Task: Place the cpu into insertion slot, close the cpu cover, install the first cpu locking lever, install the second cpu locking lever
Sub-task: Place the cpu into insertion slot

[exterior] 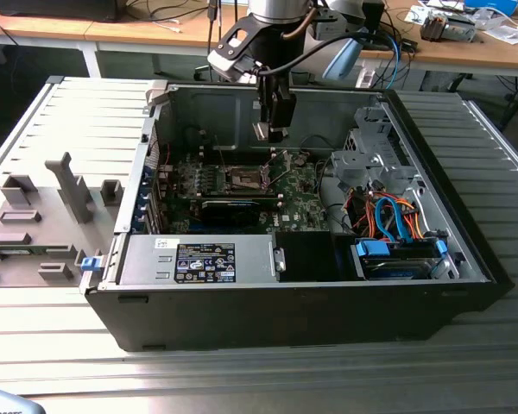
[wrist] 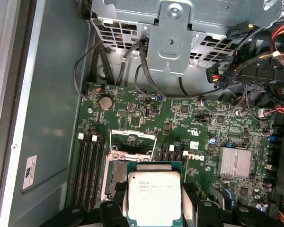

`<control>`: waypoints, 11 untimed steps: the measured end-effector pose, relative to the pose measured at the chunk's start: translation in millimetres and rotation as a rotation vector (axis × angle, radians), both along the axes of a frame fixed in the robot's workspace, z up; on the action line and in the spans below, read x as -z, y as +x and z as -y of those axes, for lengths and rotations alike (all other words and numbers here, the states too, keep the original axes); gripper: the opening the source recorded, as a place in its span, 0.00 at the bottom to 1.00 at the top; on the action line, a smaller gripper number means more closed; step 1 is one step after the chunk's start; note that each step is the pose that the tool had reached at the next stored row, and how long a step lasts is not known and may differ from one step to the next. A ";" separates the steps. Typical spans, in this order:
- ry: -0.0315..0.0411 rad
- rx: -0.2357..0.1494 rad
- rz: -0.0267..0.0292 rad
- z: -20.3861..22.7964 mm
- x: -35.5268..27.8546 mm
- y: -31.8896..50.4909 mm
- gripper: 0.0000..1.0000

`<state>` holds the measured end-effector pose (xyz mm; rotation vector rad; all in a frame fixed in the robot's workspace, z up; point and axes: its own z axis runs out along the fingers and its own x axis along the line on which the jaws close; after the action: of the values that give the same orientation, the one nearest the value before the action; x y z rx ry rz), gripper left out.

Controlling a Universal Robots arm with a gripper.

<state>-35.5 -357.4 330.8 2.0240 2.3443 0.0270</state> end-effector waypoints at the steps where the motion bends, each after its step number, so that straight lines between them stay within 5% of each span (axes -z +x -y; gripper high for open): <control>1: 0.0000 0.002 0.0000 0.0 0.0 0.0 0.54; 11: 0.0000 0.012 0.0000 0.0 0.0 0.0 0.54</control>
<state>-35.5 -357.4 330.8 2.0374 2.3325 0.0266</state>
